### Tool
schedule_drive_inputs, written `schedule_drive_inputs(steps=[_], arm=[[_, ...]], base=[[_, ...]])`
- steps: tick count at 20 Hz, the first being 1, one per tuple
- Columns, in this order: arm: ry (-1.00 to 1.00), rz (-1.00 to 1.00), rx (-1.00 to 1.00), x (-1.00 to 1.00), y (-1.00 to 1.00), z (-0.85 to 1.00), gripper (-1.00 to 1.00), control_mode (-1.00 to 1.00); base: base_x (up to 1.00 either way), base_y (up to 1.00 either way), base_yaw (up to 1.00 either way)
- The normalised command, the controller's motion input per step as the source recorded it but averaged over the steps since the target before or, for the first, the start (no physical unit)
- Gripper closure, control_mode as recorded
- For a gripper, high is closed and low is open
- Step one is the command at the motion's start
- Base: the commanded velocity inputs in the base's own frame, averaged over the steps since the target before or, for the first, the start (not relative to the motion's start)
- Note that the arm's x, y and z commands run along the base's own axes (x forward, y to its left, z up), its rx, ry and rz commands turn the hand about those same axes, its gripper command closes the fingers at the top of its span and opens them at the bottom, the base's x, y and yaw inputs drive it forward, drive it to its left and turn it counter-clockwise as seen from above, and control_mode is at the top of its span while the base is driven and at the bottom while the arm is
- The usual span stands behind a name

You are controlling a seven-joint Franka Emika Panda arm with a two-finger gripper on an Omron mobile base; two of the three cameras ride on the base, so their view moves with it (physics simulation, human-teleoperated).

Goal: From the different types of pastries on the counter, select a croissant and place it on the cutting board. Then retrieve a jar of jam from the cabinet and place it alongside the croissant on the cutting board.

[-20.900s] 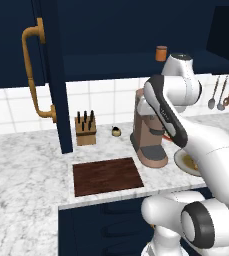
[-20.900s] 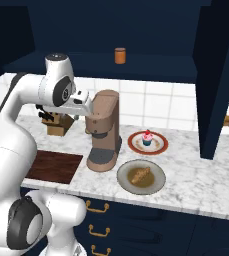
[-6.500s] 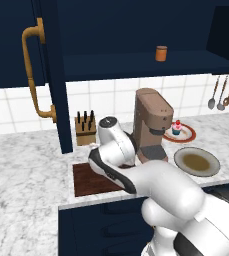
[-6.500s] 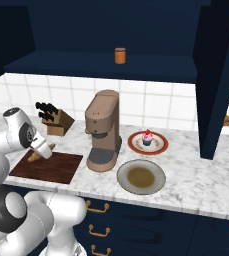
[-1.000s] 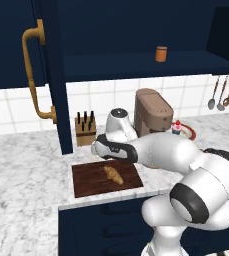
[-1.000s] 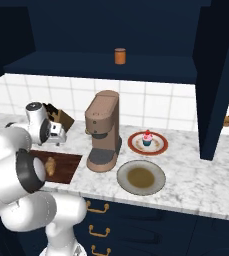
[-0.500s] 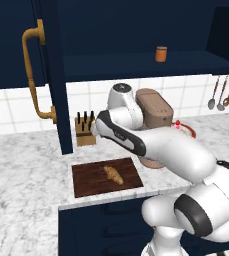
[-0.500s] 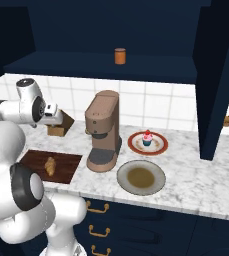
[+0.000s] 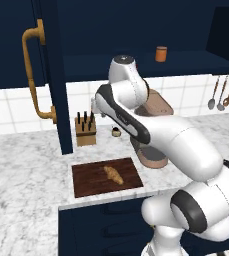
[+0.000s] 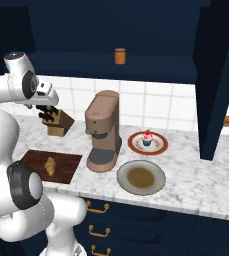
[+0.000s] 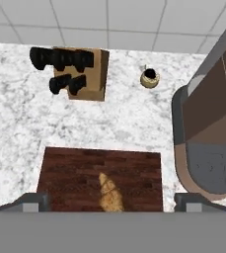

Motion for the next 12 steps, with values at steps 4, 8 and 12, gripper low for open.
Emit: schedule_drive_inputs(steps=[4, 8, 12], arm=[[-0.30, -0.09, 0.00, -0.66, -0.05, 0.10, -1.00, -1.00], [-0.27, -0.03, 0.02, -0.03, -0.71, 0.03, -1.00, -1.00], [-0.03, -0.02, 0.14, 0.35, -0.97, 0.44, -1.00, -1.00]], base=[[0.00, 0.00, 0.00], [0.00, 0.00, 0.00], [0.00, 0.00, 0.00]])
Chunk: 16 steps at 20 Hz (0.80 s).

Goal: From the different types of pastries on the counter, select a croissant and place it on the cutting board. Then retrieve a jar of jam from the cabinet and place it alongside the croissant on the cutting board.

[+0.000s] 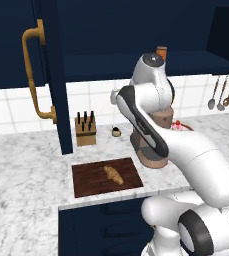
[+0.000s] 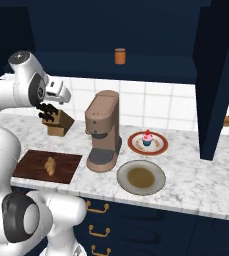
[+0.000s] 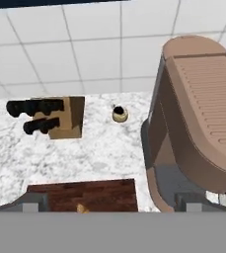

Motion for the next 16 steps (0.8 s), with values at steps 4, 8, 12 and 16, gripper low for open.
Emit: schedule_drive_inputs(steps=[4, 8, 12, 16], arm=[[0.00, -0.07, 0.06, 0.22, -0.56, 0.76, -1.00, -1.00], [-0.01, -0.14, 0.00, 0.13, -0.10, 0.69, -1.00, -1.00], [-0.15, -0.08, 0.00, -0.24, -0.09, 0.47, -1.00, -1.00], [-0.20, -0.01, -0.01, -0.19, -0.14, 0.16, -1.00, -1.00]], base=[[0.00, 0.00, 0.00], [0.00, 0.00, 0.00], [0.00, 0.00, 0.00], [0.00, 0.00, 0.00]])
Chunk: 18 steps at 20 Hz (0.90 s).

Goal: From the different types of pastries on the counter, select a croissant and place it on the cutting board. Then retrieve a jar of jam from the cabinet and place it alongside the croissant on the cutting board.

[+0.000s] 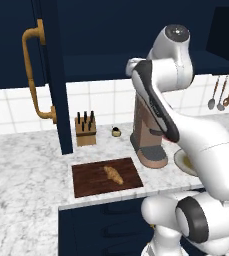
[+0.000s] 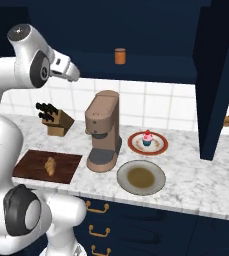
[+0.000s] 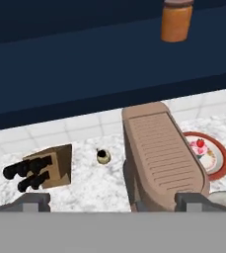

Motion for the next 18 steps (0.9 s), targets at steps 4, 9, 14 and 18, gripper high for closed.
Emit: schedule_drive_inputs(steps=[4, 9, 14, 18], arm=[[-0.36, -0.01, -0.09, -0.15, -0.11, -0.01, -1.00, -1.00], [-0.25, -0.09, -0.01, 0.00, -0.08, 0.27, -1.00, -1.00], [-0.11, -0.11, 0.00, 0.00, -0.03, 0.36, -1.00, -1.00], [-0.03, -0.11, 0.00, 0.03, -0.09, 0.47, -1.00, -1.00]], base=[[0.00, 0.00, 0.00], [0.00, 0.00, 0.00], [0.00, 0.00, 0.00], [0.00, 0.00, 0.00]])
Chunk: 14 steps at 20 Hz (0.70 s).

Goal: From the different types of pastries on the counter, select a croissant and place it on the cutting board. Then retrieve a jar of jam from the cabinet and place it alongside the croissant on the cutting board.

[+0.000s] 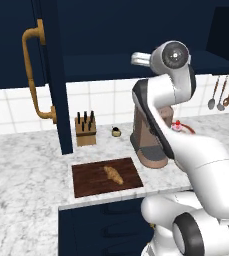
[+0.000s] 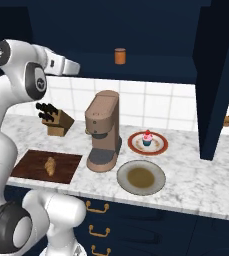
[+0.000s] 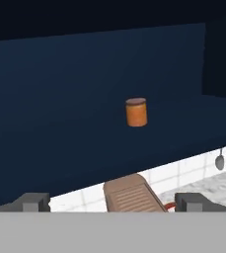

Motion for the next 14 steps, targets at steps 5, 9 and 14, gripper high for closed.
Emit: schedule_drive_inputs(steps=[5, 9, 14], arm=[[0.00, -0.07, 0.01, 0.19, -0.26, 0.07, -1.00, -1.00], [-0.01, -0.02, 0.00, 0.23, -0.27, 0.00, -1.00, -1.00], [-0.10, 0.00, -0.01, 0.25, -0.15, 0.00, -1.00, -1.00]], base=[[0.00, 0.00, 0.00], [0.00, 0.00, 0.00], [0.00, 0.00, 0.00]])
